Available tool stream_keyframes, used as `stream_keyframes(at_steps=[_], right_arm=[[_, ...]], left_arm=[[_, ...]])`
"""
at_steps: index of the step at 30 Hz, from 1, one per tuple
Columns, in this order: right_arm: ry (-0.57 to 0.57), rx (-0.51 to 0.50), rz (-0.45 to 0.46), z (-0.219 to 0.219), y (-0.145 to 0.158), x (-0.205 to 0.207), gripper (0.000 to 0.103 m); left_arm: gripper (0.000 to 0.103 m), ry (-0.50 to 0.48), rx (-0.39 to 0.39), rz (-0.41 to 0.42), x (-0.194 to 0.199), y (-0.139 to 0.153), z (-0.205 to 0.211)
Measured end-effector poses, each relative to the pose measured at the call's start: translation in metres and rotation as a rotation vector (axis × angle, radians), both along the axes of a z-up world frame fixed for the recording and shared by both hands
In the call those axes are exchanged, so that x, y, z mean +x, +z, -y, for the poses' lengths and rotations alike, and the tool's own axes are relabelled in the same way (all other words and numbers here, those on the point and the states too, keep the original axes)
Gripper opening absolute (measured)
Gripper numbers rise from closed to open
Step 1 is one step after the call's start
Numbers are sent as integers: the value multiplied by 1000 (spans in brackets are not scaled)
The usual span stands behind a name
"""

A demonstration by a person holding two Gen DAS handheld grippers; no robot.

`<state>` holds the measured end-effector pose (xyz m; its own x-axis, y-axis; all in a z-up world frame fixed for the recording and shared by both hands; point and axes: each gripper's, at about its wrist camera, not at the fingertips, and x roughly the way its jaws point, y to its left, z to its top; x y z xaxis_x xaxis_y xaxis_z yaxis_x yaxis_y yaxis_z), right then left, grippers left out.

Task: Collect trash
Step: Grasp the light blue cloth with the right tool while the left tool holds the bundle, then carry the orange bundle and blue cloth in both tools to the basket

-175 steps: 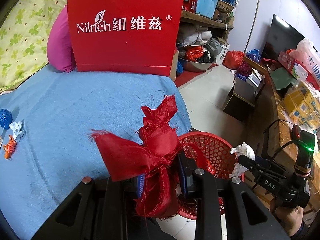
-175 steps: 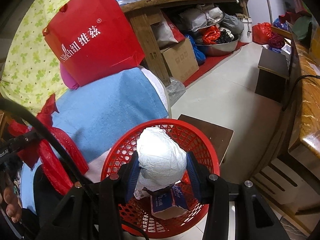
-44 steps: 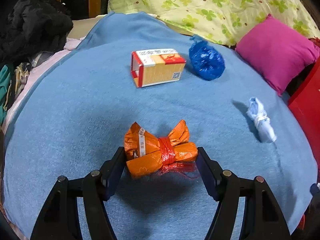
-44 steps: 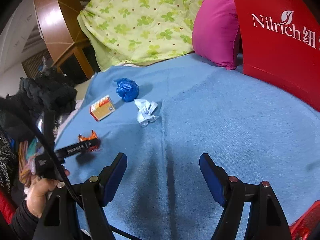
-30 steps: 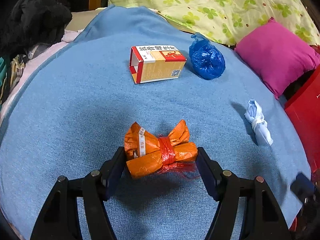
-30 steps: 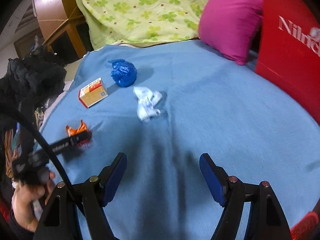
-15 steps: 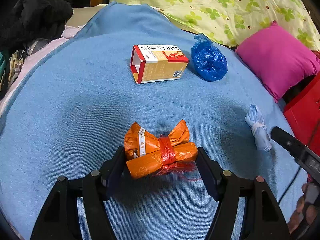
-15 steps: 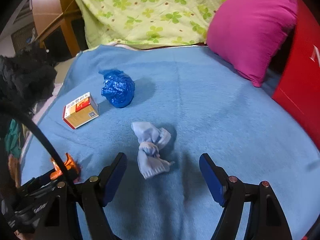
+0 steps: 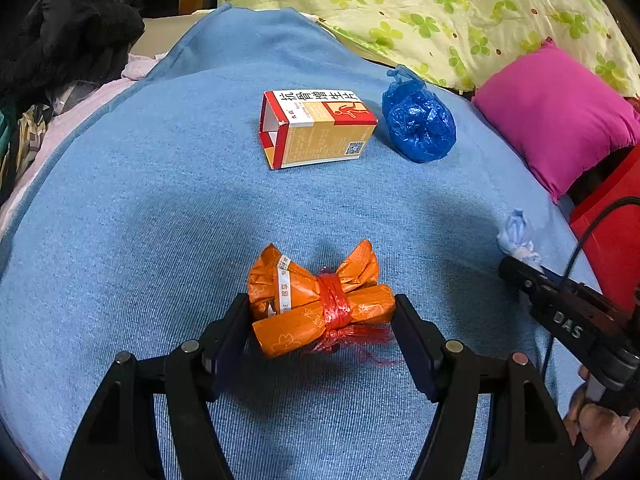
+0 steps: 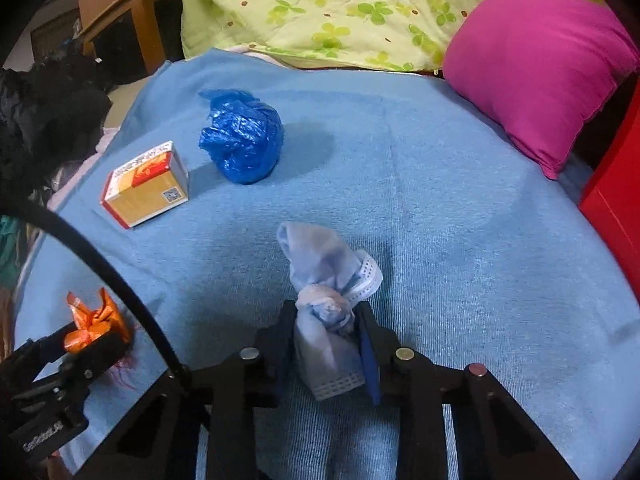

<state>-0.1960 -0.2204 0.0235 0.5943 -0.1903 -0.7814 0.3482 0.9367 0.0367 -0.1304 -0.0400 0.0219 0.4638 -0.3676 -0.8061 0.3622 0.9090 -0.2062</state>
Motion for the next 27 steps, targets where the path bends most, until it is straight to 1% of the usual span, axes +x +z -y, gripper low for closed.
stream_keyframes(at_steps=[3,8,14,20,27], right_arm=[[12,-17,14,-3,8,-12,30],[13,-16,38,-6,19,-36,30],[-2,10,65,-7,27,-76,30],[-21,48,99,-5,34,-119,29],[-58,99,156,8,43,-171,29]], left_arm=[[71,-1,3,4,0,0,0],[71,-4,13,14,-2,0,1],[71,-9,38,43,-11,0,2],[71,-19,80,65,-30,3,2],[71,-73,118,104,-73,17,5]])
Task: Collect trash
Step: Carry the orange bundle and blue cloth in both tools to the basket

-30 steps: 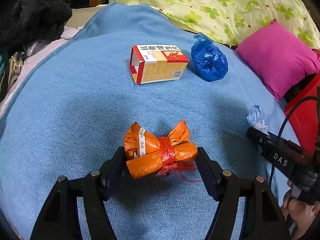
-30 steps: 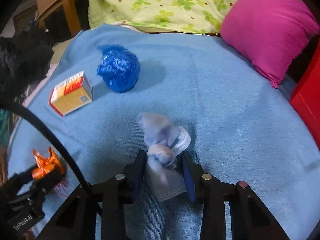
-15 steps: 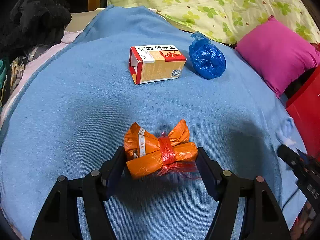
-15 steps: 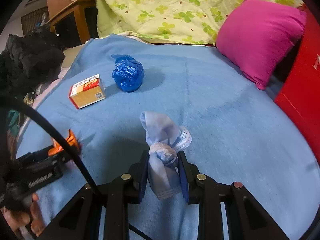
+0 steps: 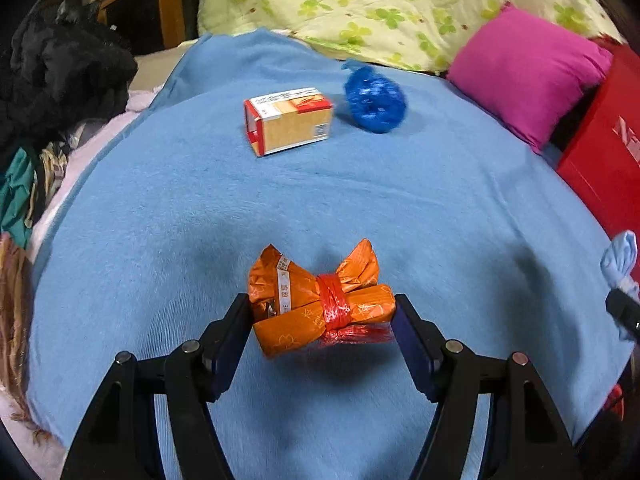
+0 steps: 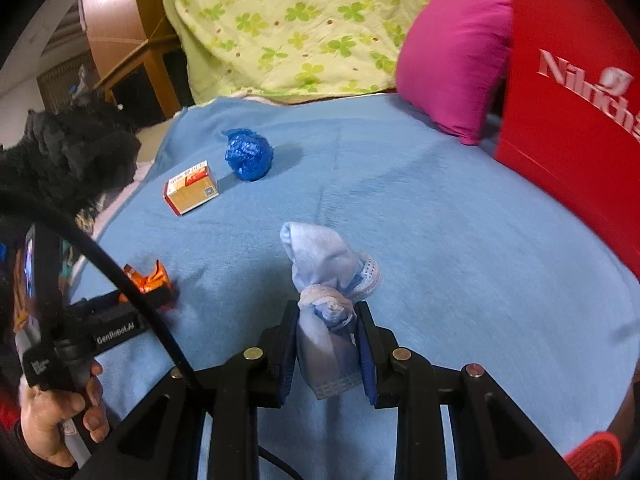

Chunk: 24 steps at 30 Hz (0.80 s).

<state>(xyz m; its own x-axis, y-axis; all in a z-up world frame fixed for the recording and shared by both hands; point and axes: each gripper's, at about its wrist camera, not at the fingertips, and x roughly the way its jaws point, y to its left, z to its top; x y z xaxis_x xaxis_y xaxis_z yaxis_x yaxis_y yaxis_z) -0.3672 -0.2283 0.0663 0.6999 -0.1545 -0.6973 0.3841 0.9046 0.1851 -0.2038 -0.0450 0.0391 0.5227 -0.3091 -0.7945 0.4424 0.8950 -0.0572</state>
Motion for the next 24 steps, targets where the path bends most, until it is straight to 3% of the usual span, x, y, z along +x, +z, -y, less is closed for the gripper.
stream_keyframes(at_steps=[6,17,24], right_arm=[[-68,48,79,16,12,-54,29],[-181,46,196,36,43,-147,29],[-341,86,240,53,35,-234,29]], left_arm=[[71,-78,-9,41,-41,25,19],[71,-258,-46,81,-114,65,77],[71,-381,-55,100,-163,79,111]])
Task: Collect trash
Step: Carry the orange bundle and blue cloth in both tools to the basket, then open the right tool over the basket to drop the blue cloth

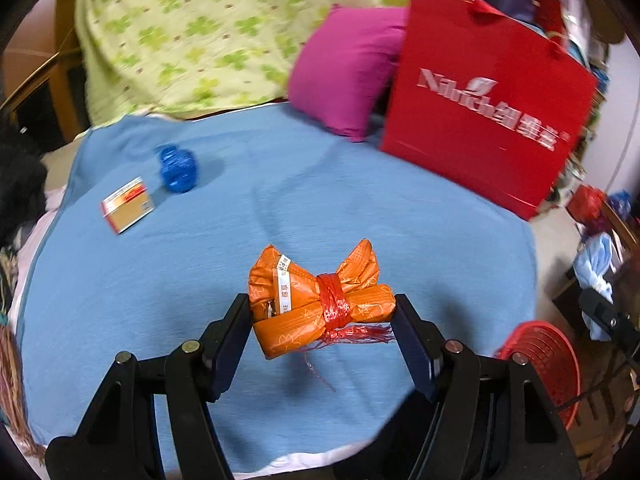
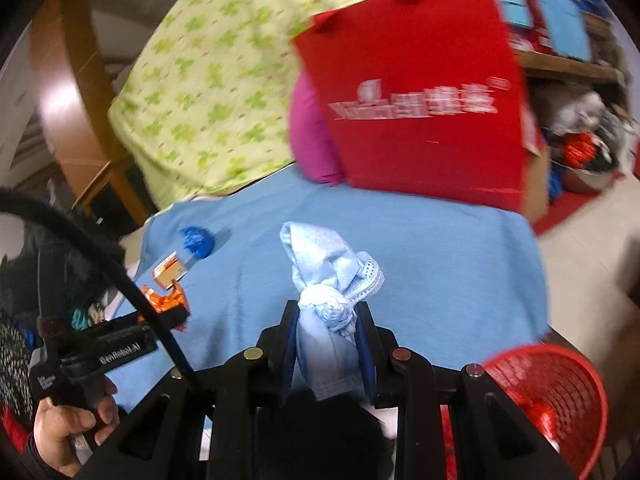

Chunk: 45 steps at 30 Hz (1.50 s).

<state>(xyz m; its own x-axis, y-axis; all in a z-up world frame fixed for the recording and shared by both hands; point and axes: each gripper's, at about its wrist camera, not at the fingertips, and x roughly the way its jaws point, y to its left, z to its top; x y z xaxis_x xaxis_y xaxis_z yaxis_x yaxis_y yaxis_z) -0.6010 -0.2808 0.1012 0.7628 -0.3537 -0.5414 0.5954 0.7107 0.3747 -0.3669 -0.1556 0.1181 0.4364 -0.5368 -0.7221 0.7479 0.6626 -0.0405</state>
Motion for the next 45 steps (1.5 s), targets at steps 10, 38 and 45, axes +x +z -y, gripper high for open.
stream_keyframes(at_steps=[10,38,45], right_arm=[[-254,122,-51,36,-53,-120,29],[-463,200,-143,63,-97,-193,75],[-531,126,-74,55,-72,-208,75]], left_arm=[[71,-164,0,5,-60,5,47],[71,-487,27,-47,-183,-5,128],[71,-539,62,-80,-194,-18,141]])
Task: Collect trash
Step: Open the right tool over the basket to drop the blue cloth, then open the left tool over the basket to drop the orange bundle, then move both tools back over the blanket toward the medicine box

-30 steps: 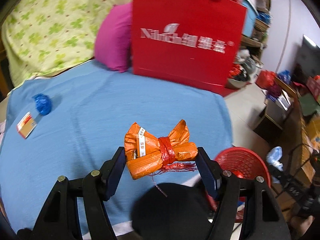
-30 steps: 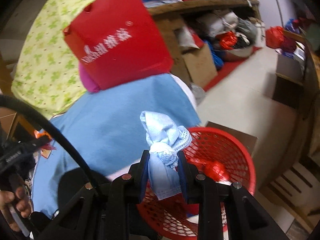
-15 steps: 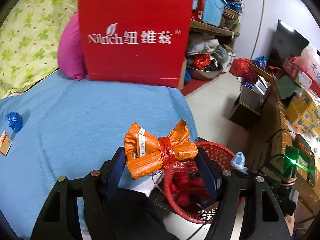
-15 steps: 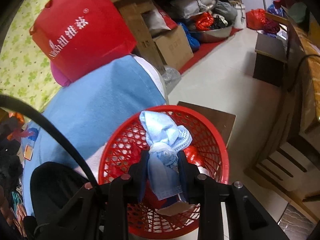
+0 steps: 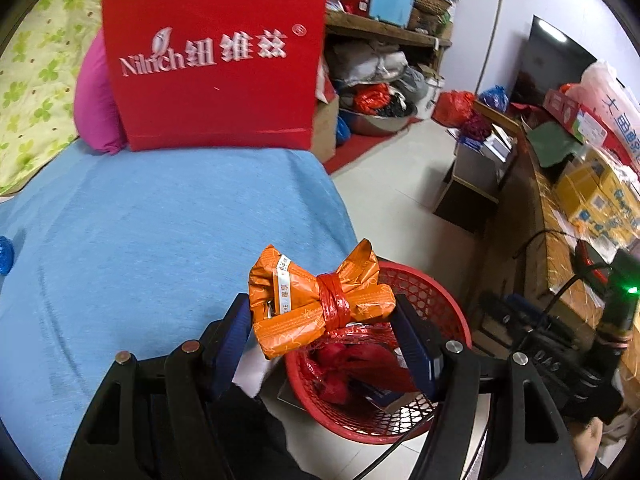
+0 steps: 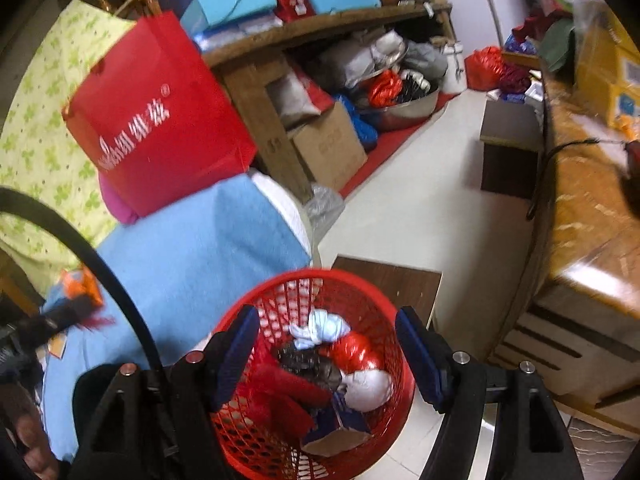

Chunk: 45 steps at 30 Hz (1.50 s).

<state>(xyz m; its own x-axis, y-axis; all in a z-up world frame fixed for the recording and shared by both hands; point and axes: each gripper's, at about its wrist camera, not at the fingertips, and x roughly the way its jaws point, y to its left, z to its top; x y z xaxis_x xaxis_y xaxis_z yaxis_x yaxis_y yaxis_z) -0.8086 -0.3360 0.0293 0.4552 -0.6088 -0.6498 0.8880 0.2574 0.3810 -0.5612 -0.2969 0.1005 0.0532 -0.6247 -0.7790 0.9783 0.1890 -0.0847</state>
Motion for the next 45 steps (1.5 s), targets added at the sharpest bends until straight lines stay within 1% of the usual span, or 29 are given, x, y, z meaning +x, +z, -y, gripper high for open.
stream_keyframes(at_steps=[7,12,16,20,24,28,33,38,45], right_arm=[[-57,-67,39,-5,21,-17,75],[-68,-92,51,-7,31,-23,75],[-71,-90,56,-6,31,-24,75],[-61,-82,58,-5,30,-19,75],[-50,-85,56,-6,33,-14,75],[-41,-93,47,-6,37,-10,75],[-15,-98,44,-7,42,3,75],[39,-109,33,-11,50,28,75],[143,-137,7,-21,64,77,75]], left_arm=[[71,-68,44,-17,-21,-16,14],[73,-108,70,-45,-29,-24,24],[77,-127,126,-48,-34,-32,30],[79,-124,135,-42,-32,-33,28],[81,-128,124,-72,-25,-31,24],[81,-96,89,-107,-7,-20,15],[81,-29,50,-110,23,-9,0],[81,51,25,-97,57,-3,-22],[81,168,-3,-97,105,-4,-58]])
